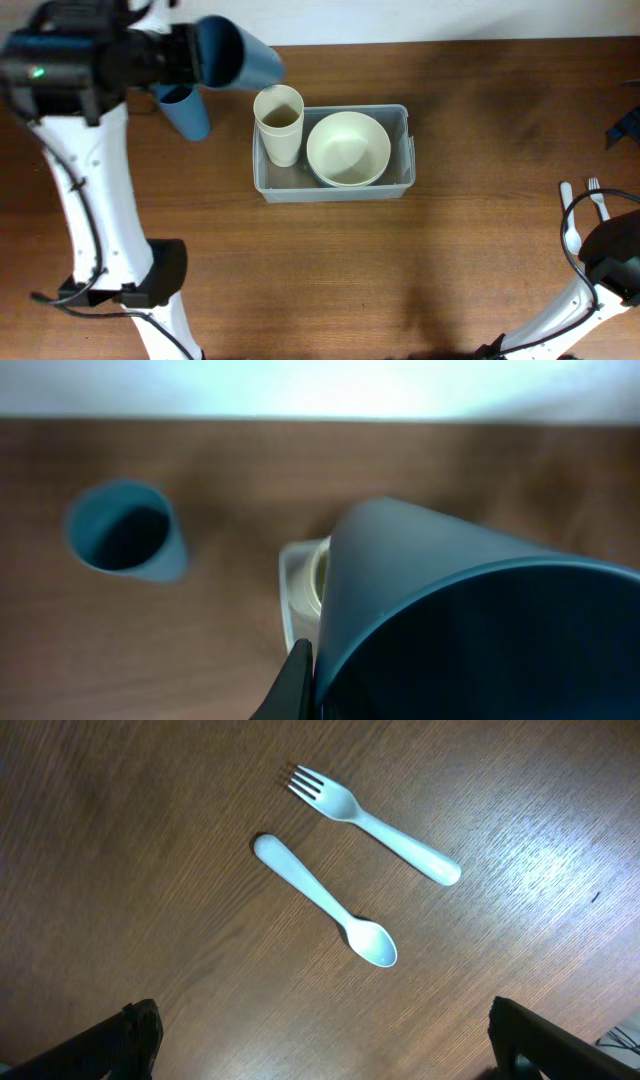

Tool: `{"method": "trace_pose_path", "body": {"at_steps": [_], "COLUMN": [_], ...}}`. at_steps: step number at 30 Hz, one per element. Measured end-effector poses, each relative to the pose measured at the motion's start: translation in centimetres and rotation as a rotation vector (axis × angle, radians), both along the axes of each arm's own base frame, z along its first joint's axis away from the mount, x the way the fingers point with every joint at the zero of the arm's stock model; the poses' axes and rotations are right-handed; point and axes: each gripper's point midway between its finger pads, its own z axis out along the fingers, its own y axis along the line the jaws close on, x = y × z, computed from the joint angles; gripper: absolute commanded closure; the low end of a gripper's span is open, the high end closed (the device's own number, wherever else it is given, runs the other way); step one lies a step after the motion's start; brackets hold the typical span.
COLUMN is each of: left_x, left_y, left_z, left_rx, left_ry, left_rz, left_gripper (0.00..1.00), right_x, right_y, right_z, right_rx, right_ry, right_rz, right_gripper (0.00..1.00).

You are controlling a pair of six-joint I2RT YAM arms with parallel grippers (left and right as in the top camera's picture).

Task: Pack container
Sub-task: 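Lift the blue cup and carry it tilted toward the bin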

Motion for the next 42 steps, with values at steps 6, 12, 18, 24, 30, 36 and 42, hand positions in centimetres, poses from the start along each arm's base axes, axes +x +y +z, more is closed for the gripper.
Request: {"method": "trace_pose_path", "body": {"at_steps": [6,12,18,24,30,36,42], "left_x": [0.2,0.0,-2.5,-7.7,-9.9,-9.4,-9.5], "left_y": [-0.1,0.0,-0.4,-0.1,0.0,0.1,0.5], "left_z": [-1.8,-1.5,0.8,3.3,0.8,-4.9,-7.3], "left_rx": [0.021,0.03,-0.002,-0.013,-0.01,0.013,0.041], "left_ry": [0.06,0.05,0.011,-0.017,0.087,0.283,0.361], "left_rz": [0.002,-0.003,-0.031,-0.039,-0.041,-0.035,-0.021], "left_gripper": [0.99,0.99,0.98,0.99,0.99,0.98,0.99], "right_x": [0.0,0.0,0.0,0.0,0.0,0.0,0.0], "right_y": [0.0,0.0,0.0,0.0,0.0,0.0,0.0], "right_z": [0.0,0.0,0.0,0.0,0.0,0.0,0.0], "right_rx": [0.0,0.0,0.0,0.0,0.0,0.0,0.0], "right_ry": [0.0,0.0,0.0,0.0,0.0,0.0,0.0], "right_rz": [0.0,-0.001,-0.001,-0.001,0.0,0.0,0.0], "right_gripper": [0.01,0.01,0.01,0.01,0.01,0.01,0.01]}}
